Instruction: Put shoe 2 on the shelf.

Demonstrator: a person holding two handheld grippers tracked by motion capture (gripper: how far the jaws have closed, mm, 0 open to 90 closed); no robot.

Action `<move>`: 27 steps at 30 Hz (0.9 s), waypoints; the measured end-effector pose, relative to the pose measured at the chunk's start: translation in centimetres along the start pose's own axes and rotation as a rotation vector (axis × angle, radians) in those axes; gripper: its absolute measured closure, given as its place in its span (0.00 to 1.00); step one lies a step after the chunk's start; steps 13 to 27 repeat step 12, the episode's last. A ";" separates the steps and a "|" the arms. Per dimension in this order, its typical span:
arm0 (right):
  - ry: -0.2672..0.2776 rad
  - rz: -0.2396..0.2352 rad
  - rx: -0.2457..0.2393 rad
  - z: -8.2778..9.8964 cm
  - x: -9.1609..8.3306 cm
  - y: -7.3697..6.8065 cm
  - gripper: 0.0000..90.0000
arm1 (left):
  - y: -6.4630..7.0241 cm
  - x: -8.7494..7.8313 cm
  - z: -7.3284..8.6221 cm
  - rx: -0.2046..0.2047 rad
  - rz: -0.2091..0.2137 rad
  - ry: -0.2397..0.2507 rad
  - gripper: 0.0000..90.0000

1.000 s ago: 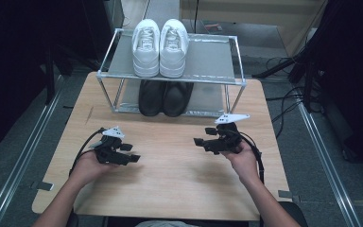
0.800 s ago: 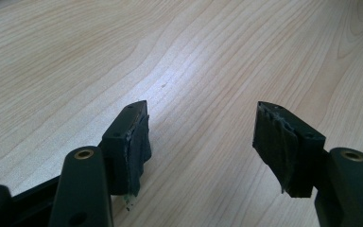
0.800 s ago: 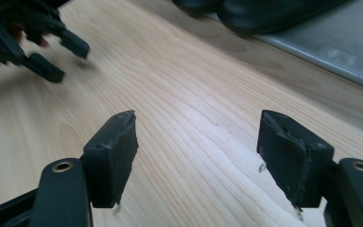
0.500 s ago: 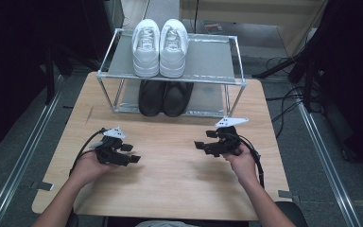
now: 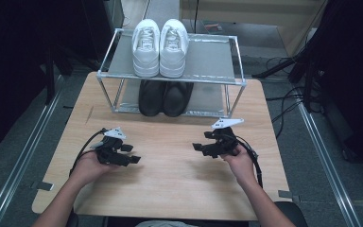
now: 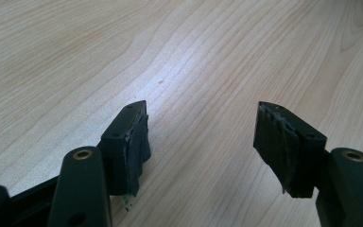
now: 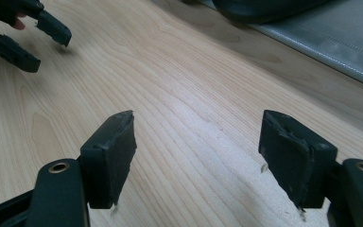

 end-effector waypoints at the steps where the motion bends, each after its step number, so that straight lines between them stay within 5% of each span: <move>1: -0.001 0.001 -0.006 0.0 0.1 0.0 0.32 | 0.0 0.0 0.0 0.000 0.001 -0.001 0.40; 9: -0.028 -0.003 -0.018 0.3 0.4 -0.3 0.32 | 0.2 0.3 0.1 0.005 0.008 -0.013 0.39; 12: -0.026 -0.012 -0.059 0.3 0.6 -0.7 0.31 | 0.5 0.5 0.0 0.015 0.024 -0.012 0.38; 27: -0.026 -0.012 -0.059 0.3 0.6 -0.7 0.31 | 0.5 0.5 0.0 0.015 0.024 -0.012 0.38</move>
Point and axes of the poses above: each handheld gripper's, and its own axes: x roughly forward along the jaws, z roughly out of its underside, y roughly to its right, the point moved 10 cm from there along x, roughly forward along the jaws, and after that the axes turned 7 degrees about -y, right-handed, at the moved point
